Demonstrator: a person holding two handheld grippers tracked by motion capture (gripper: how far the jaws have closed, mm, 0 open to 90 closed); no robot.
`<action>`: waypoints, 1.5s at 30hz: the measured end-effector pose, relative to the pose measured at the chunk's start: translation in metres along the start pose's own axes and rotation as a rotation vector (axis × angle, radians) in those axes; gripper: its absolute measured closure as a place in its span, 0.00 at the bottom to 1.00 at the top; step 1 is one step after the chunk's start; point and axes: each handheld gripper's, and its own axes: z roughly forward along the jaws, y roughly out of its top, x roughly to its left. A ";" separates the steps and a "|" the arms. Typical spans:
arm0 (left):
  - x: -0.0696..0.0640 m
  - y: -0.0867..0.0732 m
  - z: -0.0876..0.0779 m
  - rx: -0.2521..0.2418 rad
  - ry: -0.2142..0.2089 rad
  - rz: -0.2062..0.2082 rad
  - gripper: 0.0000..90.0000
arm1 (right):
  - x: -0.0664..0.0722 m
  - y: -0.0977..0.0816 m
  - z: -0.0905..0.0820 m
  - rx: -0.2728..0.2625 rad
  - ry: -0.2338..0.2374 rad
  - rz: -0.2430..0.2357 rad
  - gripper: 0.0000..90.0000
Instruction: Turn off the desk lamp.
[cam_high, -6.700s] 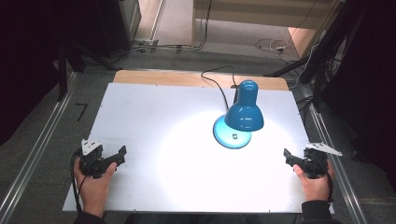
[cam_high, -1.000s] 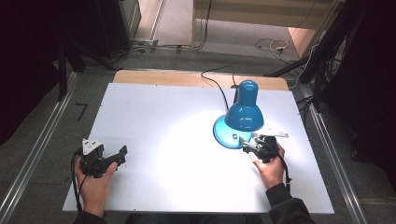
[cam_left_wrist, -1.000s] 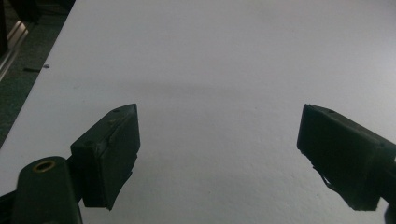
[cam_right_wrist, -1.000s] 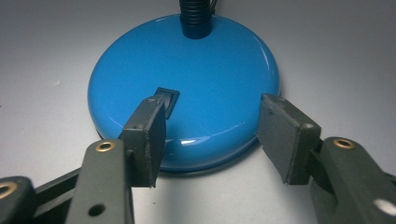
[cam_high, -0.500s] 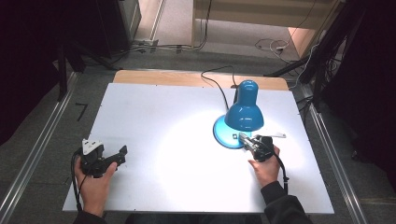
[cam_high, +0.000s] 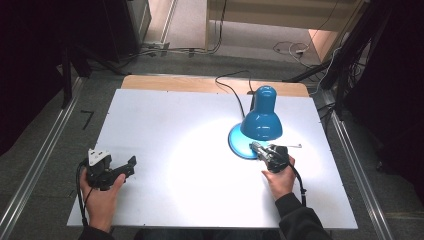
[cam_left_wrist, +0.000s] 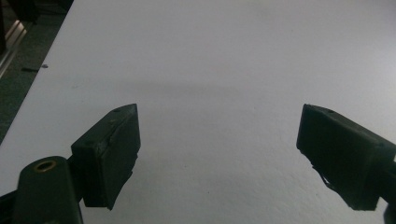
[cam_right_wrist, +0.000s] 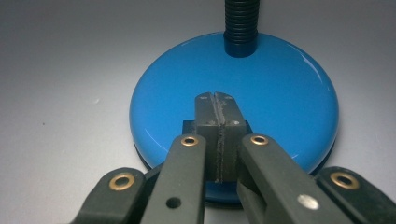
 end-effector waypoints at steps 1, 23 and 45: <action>0.000 0.000 0.000 0.000 0.000 0.000 0.16 | 0.000 0.000 0.000 0.000 0.000 0.000 0.97; -0.001 0.000 0.000 0.002 -0.001 0.005 0.16 | -0.001 -0.001 0.005 -0.016 -0.001 -0.013 0.98; -0.003 0.000 0.001 0.003 0.000 0.008 0.16 | -0.002 0.000 0.006 -0.023 0.005 -0.017 0.98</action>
